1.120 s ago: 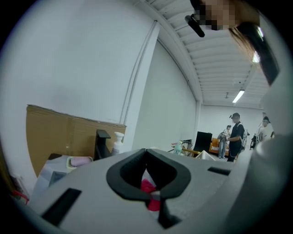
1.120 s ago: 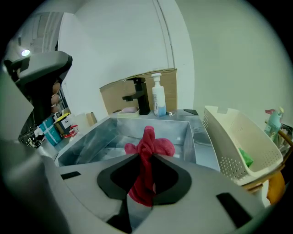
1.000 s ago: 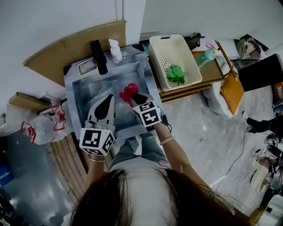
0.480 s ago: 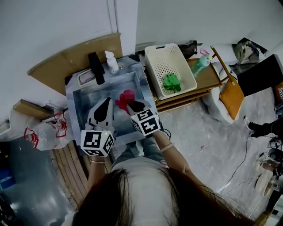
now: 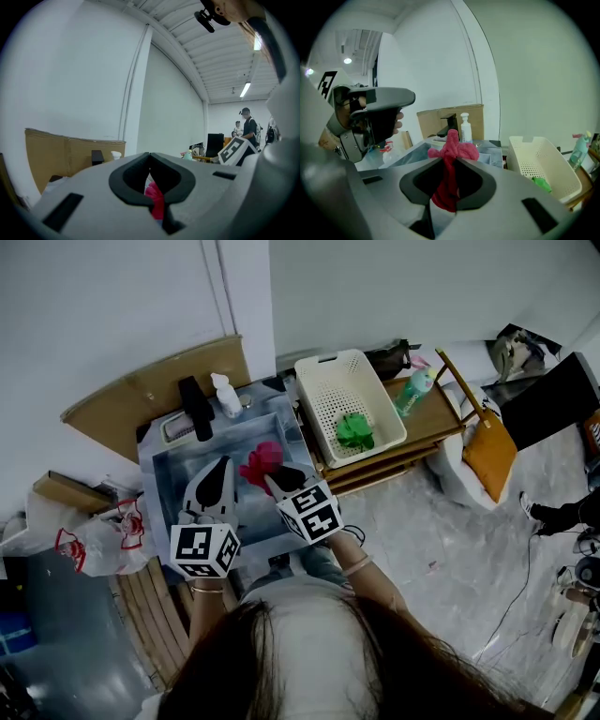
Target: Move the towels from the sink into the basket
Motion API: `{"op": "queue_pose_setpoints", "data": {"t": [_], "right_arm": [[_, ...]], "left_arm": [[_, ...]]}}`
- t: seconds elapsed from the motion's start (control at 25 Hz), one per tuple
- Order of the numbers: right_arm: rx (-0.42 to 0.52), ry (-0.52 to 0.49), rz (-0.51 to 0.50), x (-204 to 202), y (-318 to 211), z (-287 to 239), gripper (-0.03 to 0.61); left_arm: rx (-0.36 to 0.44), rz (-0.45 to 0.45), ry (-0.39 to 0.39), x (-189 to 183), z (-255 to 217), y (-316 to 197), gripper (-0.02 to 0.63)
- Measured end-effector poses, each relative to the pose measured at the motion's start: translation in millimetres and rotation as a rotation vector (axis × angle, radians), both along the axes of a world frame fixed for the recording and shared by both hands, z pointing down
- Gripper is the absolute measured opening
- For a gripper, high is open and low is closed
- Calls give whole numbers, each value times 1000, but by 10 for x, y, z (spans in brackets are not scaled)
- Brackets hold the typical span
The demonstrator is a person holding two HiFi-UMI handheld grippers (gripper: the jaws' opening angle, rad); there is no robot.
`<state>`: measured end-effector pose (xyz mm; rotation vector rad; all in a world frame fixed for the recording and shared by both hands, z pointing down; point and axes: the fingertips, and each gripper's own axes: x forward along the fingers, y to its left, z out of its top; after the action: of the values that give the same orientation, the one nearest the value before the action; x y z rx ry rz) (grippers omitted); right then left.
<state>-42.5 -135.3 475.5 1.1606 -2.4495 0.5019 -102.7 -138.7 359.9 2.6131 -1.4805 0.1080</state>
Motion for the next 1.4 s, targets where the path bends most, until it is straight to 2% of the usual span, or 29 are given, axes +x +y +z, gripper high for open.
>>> {"op": "queue_pose_setpoints", "data": {"t": [0.24, 0.6, 1.4], "right_arm": [[47, -21, -5, 171, -17, -225, 95], [81, -36, 38, 661, -53, -407, 95], [115, -19, 106, 1614, -203, -481, 95]], "left_arm": [[8, 13, -2, 192, -65, -56, 8], [18, 51, -3, 635, -122, -131, 8], [27, 111, -9, 1496, -102, -312, 8]]}}
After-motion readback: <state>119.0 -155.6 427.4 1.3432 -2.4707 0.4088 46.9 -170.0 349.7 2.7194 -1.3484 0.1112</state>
